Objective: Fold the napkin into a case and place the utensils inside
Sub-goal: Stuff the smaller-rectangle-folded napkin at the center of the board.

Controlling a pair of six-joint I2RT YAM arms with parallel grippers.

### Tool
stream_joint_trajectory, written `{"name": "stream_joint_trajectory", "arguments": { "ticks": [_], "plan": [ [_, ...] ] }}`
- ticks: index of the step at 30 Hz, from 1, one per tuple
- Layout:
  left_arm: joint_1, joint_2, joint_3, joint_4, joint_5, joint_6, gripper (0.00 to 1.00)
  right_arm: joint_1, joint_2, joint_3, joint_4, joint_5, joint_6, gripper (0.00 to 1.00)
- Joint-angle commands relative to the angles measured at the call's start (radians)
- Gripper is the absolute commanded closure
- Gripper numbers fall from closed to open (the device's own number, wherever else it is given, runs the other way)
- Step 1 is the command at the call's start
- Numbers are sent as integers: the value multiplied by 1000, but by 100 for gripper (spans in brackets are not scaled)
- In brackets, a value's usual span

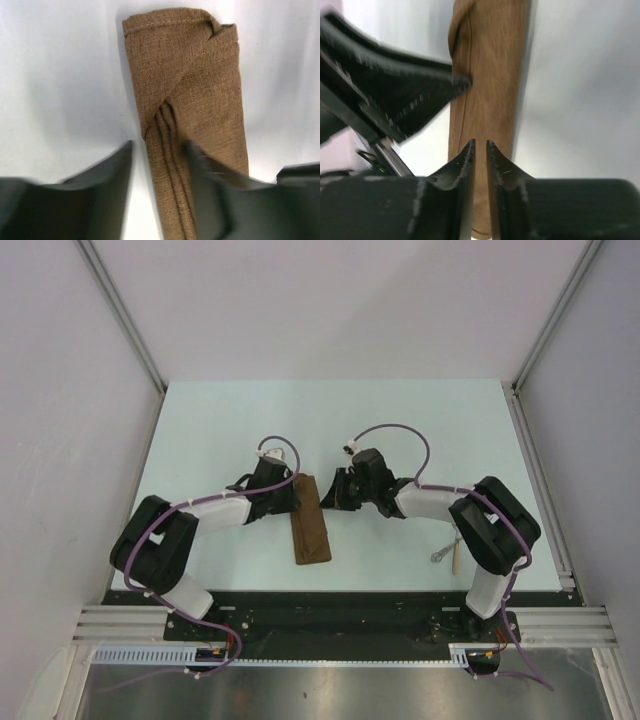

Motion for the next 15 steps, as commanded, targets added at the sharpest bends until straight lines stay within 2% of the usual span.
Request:
{"name": "stream_joint_trajectory", "arguments": {
  "ticks": [1, 3, 4, 6, 8, 11, 12, 14, 15],
  "plan": [
    [34, -14, -80, 94, 60, -13, 68, 77, -33, 29, -88, 63, -123, 75],
    [41, -23, -91, 116, 102, -16, 76, 118, -27, 46, -139, 98, -163, 71],
    [47, -23, -97, 123, 127, -19, 87, 128, -23, 55, -151, 109, -171, 69],
    [50, -29, -101, 140, 141, -22, 99, 152, -21, 84, -185, 136, -197, 66],
    [50, -43, -101, 145, 152, -25, 99, 175, -27, 115, -262, 188, -211, 65],
    [50, -63, -88, 111, 144, -36, 70, 197, -29, 147, -311, 241, -243, 59],
    [50, -94, -94, 85, 132, -42, 54, 210, -24, 171, -340, 248, -247, 57],
    [52, -149, -104, 55, 80, -67, 41, 229, -4, 202, -387, 284, -267, 55],
    [55, -225, -109, -17, 67, -79, 34, 246, 8, 240, -407, 291, -271, 53]
  ]
}}
